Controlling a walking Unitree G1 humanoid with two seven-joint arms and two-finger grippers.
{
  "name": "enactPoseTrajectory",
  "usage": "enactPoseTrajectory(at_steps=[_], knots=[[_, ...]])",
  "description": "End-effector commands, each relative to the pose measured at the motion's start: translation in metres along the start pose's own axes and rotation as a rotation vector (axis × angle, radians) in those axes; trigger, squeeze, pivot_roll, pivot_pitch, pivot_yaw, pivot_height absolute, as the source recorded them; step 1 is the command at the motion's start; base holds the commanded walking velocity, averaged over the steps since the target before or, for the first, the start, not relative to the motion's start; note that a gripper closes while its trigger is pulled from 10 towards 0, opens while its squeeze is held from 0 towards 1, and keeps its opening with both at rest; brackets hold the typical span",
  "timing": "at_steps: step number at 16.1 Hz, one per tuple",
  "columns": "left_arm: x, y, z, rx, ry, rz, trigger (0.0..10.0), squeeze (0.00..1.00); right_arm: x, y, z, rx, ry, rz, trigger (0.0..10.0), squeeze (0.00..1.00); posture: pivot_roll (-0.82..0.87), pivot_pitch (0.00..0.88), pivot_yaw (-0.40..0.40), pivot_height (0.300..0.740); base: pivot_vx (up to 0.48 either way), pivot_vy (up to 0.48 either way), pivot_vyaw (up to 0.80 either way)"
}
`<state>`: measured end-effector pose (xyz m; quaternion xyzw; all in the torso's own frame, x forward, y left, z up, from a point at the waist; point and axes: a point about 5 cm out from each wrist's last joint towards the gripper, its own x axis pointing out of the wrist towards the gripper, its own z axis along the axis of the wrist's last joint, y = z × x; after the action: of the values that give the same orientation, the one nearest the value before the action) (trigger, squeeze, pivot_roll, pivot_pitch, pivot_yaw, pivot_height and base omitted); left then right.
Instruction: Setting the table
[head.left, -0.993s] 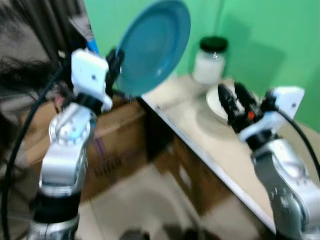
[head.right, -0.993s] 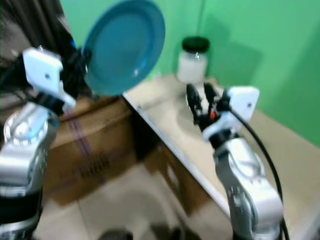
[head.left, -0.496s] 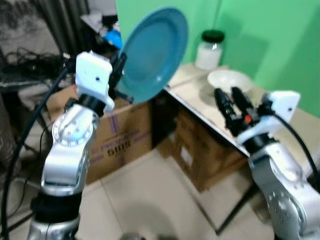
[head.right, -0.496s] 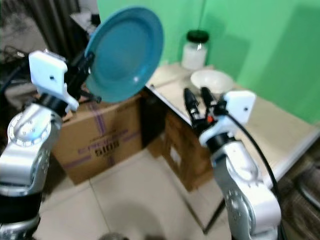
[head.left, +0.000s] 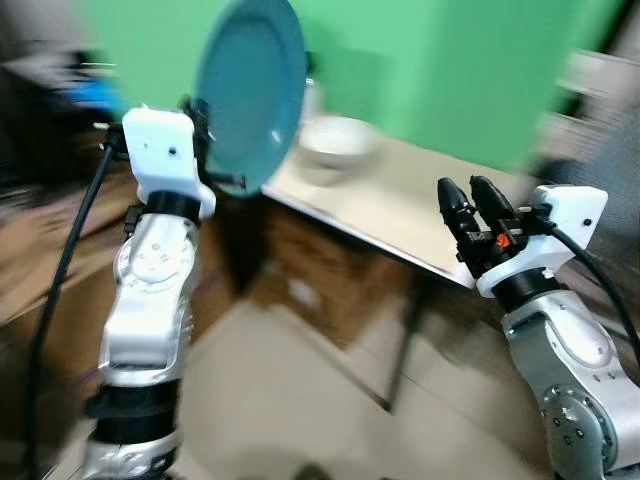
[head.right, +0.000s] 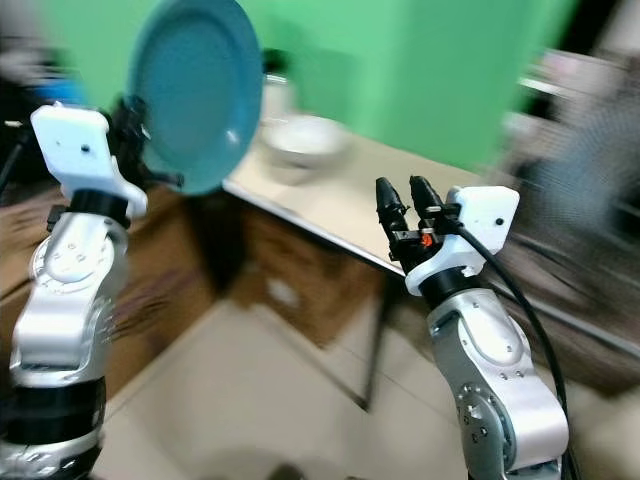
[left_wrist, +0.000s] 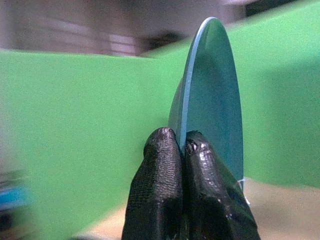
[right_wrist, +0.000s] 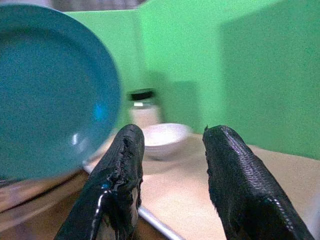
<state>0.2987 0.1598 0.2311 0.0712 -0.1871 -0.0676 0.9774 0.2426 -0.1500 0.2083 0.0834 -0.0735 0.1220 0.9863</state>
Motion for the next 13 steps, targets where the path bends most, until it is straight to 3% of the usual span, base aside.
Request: enactPoseTrajectory(at_steps=[1,2,8,13], knots=[[-0.002,-0.009,0.01,-0.05,-0.065,-0.124,10.0,0.0,0.0,0.001,0.0,-0.015,0.0,-0.001,10.0,0.0,0.05,0.0,0.021,0.74,0.0,0.0,-0.8],[-0.006,-0.01,0.006,-0.088,-0.046,-0.141,10.0,0.0,-0.001,0.002,-0.001,-0.014,0.005,-0.001,10.0,0.0,0.05,0.0,0.018,0.74,0.0,0.0,-0.8],[-0.021,-0.019,-0.013,-0.096,0.059,-0.203,10.0,0.0,-0.002,-0.002,-0.01,-0.04,0.048,-0.029,10.0,0.0,0.05,0.0,0.009,0.74,0.0,0.0,-0.8],[-0.019,-0.023,-0.01,-0.147,0.031,-0.214,10.0,0.0,-0.003,-0.006,-0.015,-0.076,0.061,-0.072,10.0,0.0,0.04,0.0,0.012,0.74,0.0,0.0,-0.8]])
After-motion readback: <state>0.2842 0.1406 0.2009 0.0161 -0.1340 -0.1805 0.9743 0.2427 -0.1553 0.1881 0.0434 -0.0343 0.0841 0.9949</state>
